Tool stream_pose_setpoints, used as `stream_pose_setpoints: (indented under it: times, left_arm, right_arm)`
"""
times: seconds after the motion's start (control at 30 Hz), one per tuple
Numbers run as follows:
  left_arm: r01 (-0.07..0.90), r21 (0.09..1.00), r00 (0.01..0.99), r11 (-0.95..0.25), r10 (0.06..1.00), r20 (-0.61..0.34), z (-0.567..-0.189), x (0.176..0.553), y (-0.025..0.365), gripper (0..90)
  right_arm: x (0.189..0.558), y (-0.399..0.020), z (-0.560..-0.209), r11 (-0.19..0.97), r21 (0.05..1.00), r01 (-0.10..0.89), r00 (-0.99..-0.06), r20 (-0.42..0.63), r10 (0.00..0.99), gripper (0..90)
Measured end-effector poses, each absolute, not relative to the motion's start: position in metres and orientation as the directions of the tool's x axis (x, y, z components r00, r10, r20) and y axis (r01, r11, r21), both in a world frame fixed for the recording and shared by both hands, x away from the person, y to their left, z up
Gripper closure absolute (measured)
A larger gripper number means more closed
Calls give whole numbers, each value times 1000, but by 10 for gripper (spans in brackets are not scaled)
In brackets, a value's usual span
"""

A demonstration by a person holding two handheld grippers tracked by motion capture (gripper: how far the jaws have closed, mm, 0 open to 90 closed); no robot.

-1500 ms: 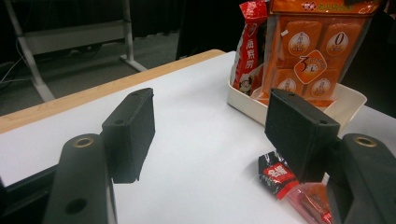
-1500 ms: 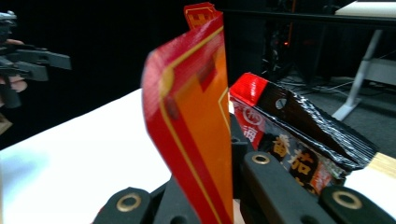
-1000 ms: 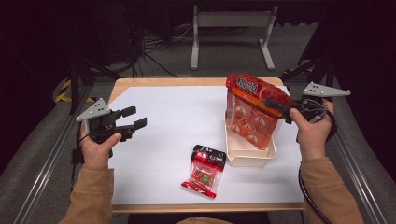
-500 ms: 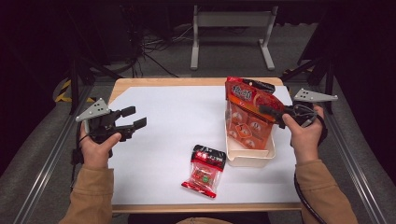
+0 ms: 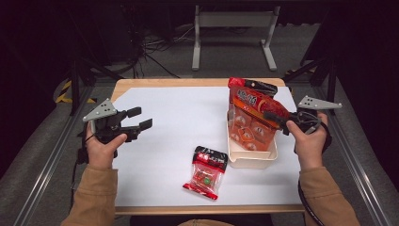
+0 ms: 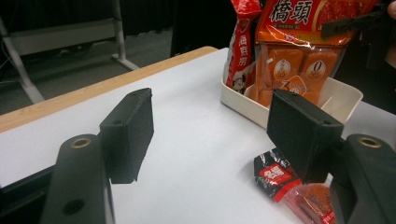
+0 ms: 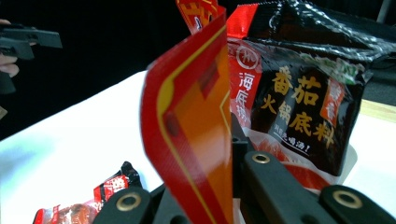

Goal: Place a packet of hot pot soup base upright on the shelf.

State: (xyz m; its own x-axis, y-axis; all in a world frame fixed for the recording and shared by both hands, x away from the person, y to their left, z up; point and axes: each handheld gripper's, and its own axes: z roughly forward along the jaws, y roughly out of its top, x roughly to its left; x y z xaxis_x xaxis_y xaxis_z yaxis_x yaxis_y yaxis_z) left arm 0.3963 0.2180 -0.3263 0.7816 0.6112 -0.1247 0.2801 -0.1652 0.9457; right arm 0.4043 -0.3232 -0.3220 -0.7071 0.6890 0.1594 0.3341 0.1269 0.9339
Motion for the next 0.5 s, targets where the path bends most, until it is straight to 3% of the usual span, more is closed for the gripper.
stream_pose_setpoints:
  times: [0.37, 0.5]
  left_arm:
    - [312, 934, 781, -177, 608, -146, -338, 406, 210, 280]
    - [321, 928, 781, -190, 607, -146, -343, 409, 206, 259]
  right_arm:
    - [407, -325, -319, 138, 928, 345, -675, 143, 724, 889]
    - [406, -328, -316, 122, 934, 337, -660, 142, 738, 782]
